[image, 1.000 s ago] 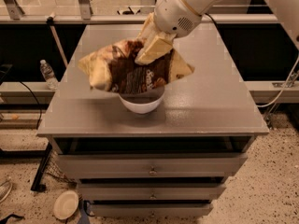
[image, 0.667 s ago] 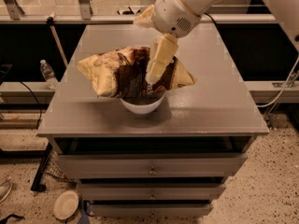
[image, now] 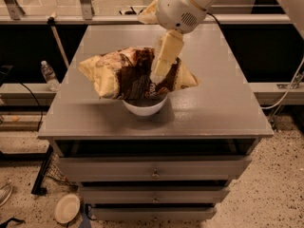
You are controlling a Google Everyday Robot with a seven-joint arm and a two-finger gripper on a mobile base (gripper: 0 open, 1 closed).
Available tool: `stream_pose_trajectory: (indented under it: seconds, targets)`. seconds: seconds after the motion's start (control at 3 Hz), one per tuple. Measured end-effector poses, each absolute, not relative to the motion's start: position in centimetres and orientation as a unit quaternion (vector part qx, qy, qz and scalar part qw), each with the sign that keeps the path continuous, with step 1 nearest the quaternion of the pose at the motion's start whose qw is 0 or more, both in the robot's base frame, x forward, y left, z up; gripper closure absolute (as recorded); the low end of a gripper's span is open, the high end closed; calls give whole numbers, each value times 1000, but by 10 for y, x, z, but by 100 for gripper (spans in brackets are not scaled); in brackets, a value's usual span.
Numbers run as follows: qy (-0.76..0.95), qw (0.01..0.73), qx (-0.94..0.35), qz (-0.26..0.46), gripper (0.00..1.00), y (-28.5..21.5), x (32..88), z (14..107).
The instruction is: Place brown chip bag into white bowl
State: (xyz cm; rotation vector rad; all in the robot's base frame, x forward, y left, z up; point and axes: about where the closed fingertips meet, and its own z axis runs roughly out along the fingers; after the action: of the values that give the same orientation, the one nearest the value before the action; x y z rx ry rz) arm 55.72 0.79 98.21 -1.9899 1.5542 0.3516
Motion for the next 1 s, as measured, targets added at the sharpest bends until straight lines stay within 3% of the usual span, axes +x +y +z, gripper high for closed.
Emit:
stream_pose_trajectory:
  seconds: [0.67,1.0]
  targets:
    - [651,302,-694,59,0,-83,542,1026]
    - [685,326,-648,66,0,-135,537,1023]
